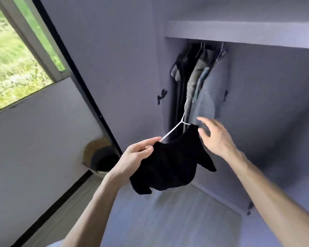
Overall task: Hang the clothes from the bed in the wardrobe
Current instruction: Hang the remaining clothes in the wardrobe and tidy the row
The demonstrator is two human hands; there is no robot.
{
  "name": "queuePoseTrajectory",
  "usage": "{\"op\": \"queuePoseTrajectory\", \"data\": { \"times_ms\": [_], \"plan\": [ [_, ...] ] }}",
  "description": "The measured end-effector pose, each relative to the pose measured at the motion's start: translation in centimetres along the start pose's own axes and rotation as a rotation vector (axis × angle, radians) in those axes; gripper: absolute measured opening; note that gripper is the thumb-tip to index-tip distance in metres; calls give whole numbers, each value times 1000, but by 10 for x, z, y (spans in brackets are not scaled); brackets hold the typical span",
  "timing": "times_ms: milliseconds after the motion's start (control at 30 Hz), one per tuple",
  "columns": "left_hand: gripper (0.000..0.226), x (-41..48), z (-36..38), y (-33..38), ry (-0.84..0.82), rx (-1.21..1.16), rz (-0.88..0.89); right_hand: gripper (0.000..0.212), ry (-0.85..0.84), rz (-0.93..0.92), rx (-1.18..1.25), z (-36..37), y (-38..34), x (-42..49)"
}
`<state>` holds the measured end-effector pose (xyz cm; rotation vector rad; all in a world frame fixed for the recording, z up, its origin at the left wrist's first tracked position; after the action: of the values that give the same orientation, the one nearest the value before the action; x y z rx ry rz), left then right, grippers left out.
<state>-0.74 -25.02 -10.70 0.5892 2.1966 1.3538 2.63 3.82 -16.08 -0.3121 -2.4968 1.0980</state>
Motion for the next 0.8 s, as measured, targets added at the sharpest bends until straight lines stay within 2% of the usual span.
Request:
{"op": "queuePoseTrajectory", "data": {
  "times_ms": [167, 400, 633, 800],
  "plan": [
    [32, 72, 24, 8, 13, 96, 108, 42, 183, 109, -88, -60, -6, 7],
    [35, 144, 77, 31, -26, 156, 162, 39, 453, 48, -292, -130, -21, 25],
    [37, 220, 135, 74, -32, 95, 163, 56, 471, 14, -740, -194, -16, 96],
    [38, 269, 164, 100, -3, 46, 188, 60, 544, -2, -860, -234, -3, 148]
  ]
}}
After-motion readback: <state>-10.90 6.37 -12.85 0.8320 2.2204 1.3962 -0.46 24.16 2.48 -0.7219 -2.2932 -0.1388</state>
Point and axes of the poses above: each hand's wrist, its own x-axis towards the middle knuckle, its own z-axis out of the palm, y = z × x, the point moved 4 cm from there along x, towards the middle knuckle, and after that the axes turned 11 degrees about x, right-handed, at the moved point
